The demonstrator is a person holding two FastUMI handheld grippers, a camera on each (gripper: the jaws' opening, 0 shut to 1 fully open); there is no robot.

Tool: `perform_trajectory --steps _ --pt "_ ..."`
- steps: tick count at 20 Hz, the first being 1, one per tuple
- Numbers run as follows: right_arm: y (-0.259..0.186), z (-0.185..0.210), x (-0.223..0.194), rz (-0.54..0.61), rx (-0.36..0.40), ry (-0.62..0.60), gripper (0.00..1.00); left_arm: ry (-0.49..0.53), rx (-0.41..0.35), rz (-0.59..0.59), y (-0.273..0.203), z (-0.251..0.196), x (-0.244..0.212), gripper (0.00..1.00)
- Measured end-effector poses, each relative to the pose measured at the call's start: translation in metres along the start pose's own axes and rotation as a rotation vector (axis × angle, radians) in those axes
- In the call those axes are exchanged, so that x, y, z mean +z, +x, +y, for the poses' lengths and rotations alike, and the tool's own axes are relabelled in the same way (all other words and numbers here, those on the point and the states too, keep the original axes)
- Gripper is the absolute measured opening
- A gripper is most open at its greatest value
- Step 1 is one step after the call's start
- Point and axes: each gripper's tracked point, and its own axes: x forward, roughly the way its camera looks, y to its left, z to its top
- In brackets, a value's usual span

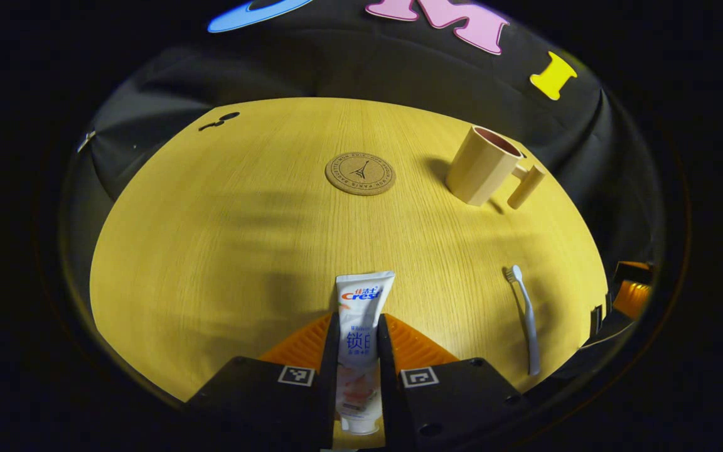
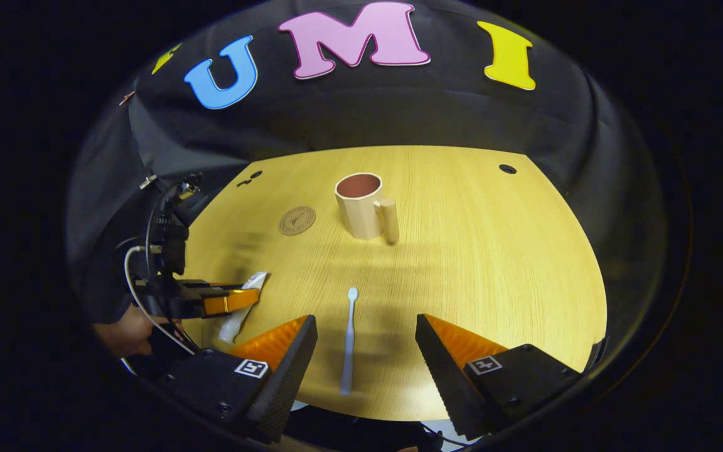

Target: Put the toothbrush and toothpaste on the desktop into the cup, then pick up the cup and place it on the coaster on the desktop.

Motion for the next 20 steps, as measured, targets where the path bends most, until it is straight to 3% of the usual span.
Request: perform_trajectory --steps 2,3,4,6,7,13,20 --pt "0.007 0.001 -0.005 0.027 -0.007 -0.011 0.98 -0.020 -0.017 -0.009 -0.003 0.002 0.001 0.34" --pt "0.011 0.002 -0.006 0.037 -0.012 -0.016 0.97 -0.017 -0.018 -0.025 -0.006 0.003 0.003 0.38" --pt "0.016 0.003 -0.009 0.051 -0.015 -0.024 0.97 -0.007 -0.025 -0.043 -0.010 0.003 0.008 0.31" --pt "0.026 0.004 -0.015 0.082 -0.025 -0.048 0.95 0.012 -0.052 -0.075 -0.023 -0.003 0.013 0.34" --pt "0.031 0.004 -0.018 0.101 -0.031 -0.060 0.93 0.021 -0.069 -0.087 -0.031 -0.006 0.015 0.28" --pt "0.062 0.014 -0.041 0.195 -0.039 -0.085 0.81 0.022 -0.185 -0.154 -0.073 -0.029 0.026 0.28" --pt "0.088 0.018 -0.059 0.302 -0.088 -0.146 0.64 0.014 -0.232 -0.178 -0.098 -0.030 0.018 0.28"
